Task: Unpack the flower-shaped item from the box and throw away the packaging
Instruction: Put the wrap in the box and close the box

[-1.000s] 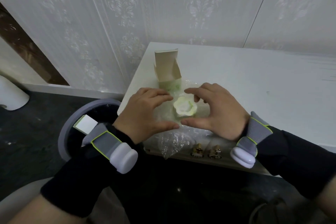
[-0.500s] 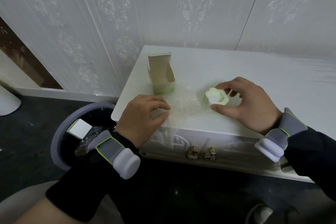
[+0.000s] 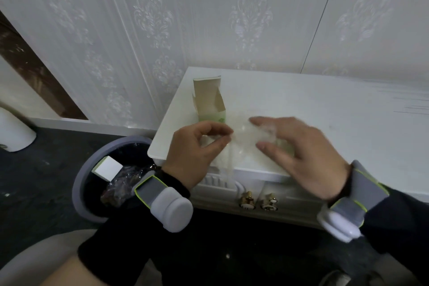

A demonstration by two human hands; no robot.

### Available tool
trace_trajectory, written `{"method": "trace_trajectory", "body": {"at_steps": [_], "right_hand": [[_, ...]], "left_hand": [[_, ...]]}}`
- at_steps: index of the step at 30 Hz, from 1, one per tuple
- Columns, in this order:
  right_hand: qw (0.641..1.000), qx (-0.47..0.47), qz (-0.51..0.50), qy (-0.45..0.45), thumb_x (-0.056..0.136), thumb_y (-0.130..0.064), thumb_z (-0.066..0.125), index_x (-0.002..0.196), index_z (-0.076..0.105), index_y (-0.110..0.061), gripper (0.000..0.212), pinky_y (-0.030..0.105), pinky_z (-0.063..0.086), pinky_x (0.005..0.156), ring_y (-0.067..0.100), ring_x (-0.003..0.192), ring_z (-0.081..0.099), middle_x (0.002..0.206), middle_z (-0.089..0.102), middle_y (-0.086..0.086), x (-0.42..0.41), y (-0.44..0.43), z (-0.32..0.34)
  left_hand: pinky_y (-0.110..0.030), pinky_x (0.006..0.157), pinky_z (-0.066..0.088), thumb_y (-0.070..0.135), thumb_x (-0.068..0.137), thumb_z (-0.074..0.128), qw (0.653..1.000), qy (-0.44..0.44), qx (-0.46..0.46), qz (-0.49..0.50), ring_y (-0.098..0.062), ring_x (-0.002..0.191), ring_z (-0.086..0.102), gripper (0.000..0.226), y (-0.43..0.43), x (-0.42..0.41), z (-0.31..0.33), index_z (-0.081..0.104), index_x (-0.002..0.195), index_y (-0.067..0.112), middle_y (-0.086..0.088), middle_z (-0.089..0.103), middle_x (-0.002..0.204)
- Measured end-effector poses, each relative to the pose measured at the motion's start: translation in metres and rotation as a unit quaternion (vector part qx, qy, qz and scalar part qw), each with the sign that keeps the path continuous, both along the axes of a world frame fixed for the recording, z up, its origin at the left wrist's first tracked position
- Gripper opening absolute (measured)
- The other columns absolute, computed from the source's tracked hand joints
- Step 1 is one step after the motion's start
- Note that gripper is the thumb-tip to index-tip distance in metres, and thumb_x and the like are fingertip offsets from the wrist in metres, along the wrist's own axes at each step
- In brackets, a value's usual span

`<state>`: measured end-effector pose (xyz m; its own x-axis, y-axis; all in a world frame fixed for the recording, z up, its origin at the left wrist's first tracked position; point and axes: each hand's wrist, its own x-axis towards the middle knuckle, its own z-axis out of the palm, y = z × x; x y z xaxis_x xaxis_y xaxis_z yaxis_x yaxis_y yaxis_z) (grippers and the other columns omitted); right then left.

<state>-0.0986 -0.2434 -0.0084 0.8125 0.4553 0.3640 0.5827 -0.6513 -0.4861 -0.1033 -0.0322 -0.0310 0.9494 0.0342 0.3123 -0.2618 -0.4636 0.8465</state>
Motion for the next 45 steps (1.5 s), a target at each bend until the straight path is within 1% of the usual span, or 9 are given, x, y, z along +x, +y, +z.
{"method": "trace_trajectory", "body": {"at_steps": [5,8,10,14,22,27,32,39,45], "right_hand": [[0.991,0.101,0.083,0.030,0.099,-0.032,0.036,0.122,0.060,-0.029,0.034,0.008,0.033,0.099,-0.013,0.121,0.045,0.127,0.053,-0.028,-0.009,0.040,0.006],[0.988,0.131,0.049,0.060,0.099,-0.040,0.029,0.119,0.062,-0.031,0.040,0.008,0.039,0.090,-0.016,0.102,0.054,0.111,0.063,-0.027,0.000,0.051,0.005],[0.985,0.165,0.010,0.055,0.096,-0.035,0.045,0.106,0.068,-0.030,0.026,0.007,0.041,0.080,-0.013,0.088,0.059,0.092,0.066,-0.028,0.008,0.056,0.004],[0.980,0.186,-0.026,0.065,0.080,-0.018,0.071,0.089,0.071,-0.025,0.012,0.027,0.054,0.073,0.012,0.076,0.066,0.080,0.072,-0.007,0.030,0.069,0.004],[0.982,0.162,-0.053,-0.076,0.074,-0.003,0.060,0.087,0.070,-0.013,0.019,0.039,0.052,0.072,0.018,0.076,0.058,0.091,0.058,0.006,0.077,0.098,0.013],[0.993,0.065,-0.042,-0.090,0.077,-0.003,0.057,0.089,0.067,-0.011,0.018,0.039,0.049,0.068,0.028,0.078,0.059,0.093,0.060,0.010,0.097,0.108,-0.003],[0.992,-0.071,-0.042,-0.101,0.078,-0.014,0.056,0.080,0.065,-0.014,0.009,0.033,0.040,0.062,0.031,0.084,0.055,0.077,0.065,0.006,0.104,0.109,-0.014],[0.986,-0.144,0.029,-0.085,0.080,-0.020,0.040,0.082,0.064,-0.022,0.024,0.038,0.034,0.081,0.030,0.085,0.060,0.074,0.067,0.002,0.104,0.102,-0.011],[0.991,0.134,-0.028,0.005,0.087,-0.004,0.050,0.095,0.067,-0.020,0.025,0.020,0.048,0.079,0.007,0.087,0.063,0.095,0.073,-0.003,0.103,0.080,-0.003]], "left_hand": [[-0.016,0.065,0.052,-0.004,0.079,0.064,0.980,0.038,-0.190,0.037,-0.003,0.073,0.068,0.031,-0.010,0.005,0.010,0.071,0.079,0.027,0.011,0.074,0.073],[-0.021,0.066,0.054,0.000,0.081,0.063,0.970,0.061,-0.227,0.061,-0.011,0.075,0.067,0.015,-0.009,0.011,0.010,0.068,0.088,0.013,-0.006,0.072,0.086],[-0.019,0.065,0.053,-0.001,0.082,0.061,0.967,0.067,-0.236,0.061,-0.007,0.072,0.064,0.015,-0.009,0.014,0.010,0.066,0.088,0.012,-0.005,0.070,0.085],[-0.015,0.064,0.050,-0.001,0.080,0.066,0.971,0.053,-0.230,0.039,-0.001,0.067,0.064,0.020,0.002,0.023,0.014,0.066,0.080,0.019,0.004,0.069,0.078],[-0.012,0.080,0.048,0.020,0.079,0.072,0.991,-0.052,-0.048,0.118,0.000,0.092,0.060,0.027,0.042,0.053,0.014,0.057,0.102,0.022,0.004,0.063,0.102],[-0.025,0.099,0.042,0.028,0.066,0.083,0.997,0.055,-0.003,0.047,-0.012,0.118,0.049,0.063,0.050,0.066,-0.010,0.044,0.115,0.023,0.000,0.051,0.126],[-0.027,0.100,0.044,0.019,0.073,0.077,0.998,0.054,0.005,-0.008,-0.011,0.120,0.051,0.046,0.052,0.072,-0.017,0.052,0.110,0.030,0.008,0.057,0.120],[-0.035,0.095,0.051,0.027,0.071,0.075,0.996,0.051,-0.065,-0.032,-0.010,0.114,0.058,0.037,0.050,0.076,-0.016,0.054,0.099,0.038,0.010,0.063,0.111],[-0.043,0.093,0.053,0.028,0.071,0.074,0.993,0.080,-0.066,-0.054,-0.014,0.112,0.062,0.038,0.057,0.072,-0.019,0.060,0.106,0.036,0.002,0.063,0.120]]}}
